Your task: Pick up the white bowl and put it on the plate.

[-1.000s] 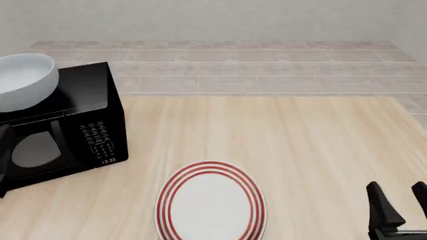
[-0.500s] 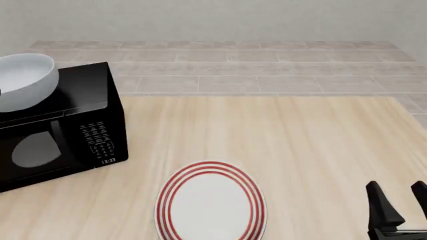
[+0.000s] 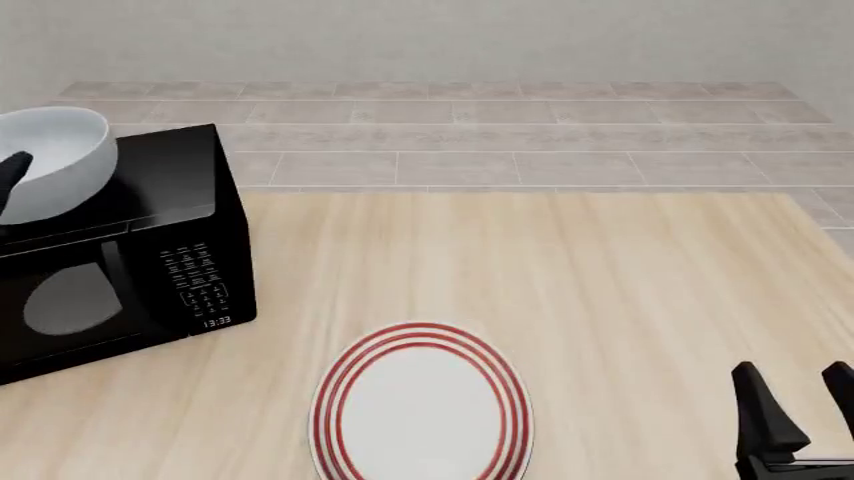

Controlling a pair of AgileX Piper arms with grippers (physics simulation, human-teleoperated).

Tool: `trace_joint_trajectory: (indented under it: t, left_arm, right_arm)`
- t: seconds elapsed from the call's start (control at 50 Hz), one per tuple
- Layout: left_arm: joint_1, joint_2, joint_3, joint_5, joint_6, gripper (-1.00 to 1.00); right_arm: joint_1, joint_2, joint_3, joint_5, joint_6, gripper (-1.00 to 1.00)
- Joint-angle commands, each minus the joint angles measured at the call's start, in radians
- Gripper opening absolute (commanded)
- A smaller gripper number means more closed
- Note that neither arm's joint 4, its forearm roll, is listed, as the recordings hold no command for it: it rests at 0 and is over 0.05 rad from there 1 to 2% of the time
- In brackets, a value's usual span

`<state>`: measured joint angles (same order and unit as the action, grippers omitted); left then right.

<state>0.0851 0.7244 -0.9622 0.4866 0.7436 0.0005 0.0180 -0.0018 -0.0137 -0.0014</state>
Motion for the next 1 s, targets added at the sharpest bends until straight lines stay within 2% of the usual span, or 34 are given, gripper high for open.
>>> trace_joint_trajectory:
  t: [0.02,0.1,0.12,0.14,0.24,0.26,0.3,0.32,0.38,0.46,0.5,0.62,0.8,1.0]
  left_arm:
    - [0.025,0.092,-0.044,0.030,0.059,1.00]
    - [0.047,0.125,-0.053,0.047,0.086,1.00]
    - [0.046,0.116,-0.022,0.022,0.093,1.00]
    - [0.058,0.143,-0.067,0.044,0.087,1.00]
    - [0.076,0.165,-0.081,0.045,0.111,1.00]
    - [0.100,0.170,-0.064,0.002,0.144,1.00]
    - [0.113,0.190,-0.052,-0.012,0.159,1.00]
    - [0.110,0.184,-0.023,-0.031,0.194,1.00]
    - [0.111,0.200,-0.037,-0.026,0.183,1.00]
    - [0.103,0.197,0.000,-0.056,0.227,1.00]
    - [0.093,0.202,-0.013,-0.034,0.215,1.00]
    - [0.088,0.205,-0.005,-0.017,0.238,1.00]
    - [0.099,0.262,-0.062,-0.010,0.219,1.00]
    - [0.121,0.297,-0.028,-0.032,0.229,1.00]
  right_arm:
    - [0.000,0.000,0.000,0.000,0.000,1.00]
    - [0.000,0.000,0.000,0.000,0.000,1.00]
    - [0.000,0.000,0.000,0.000,0.000,1.00]
    - [0.000,0.000,0.000,0.000,0.000,1.00]
    - [0.000,0.000,0.000,0.000,0.000,1.00]
    - [0.000,0.000,0.000,0.000,0.000,1.00]
    - [0.000,0.000,0.000,0.000,0.000,1.00]
    - [0.000,0.000,0.000,0.000,0.000,1.00]
    - [0.000,0.000,0.000,0.000,0.000,1.00]
    - [0.000,0.000,0.000,0.000,0.000,1.00]
    - [0.000,0.001,0.000,0.000,0.000,1.00]
    - [0.000,0.000,0.000,0.000,0.000,1.00]
    - [0.000,0.000,0.000,0.000,0.000,1.00]
    - [0.000,0.000,0.000,0.000,0.000,1.00]
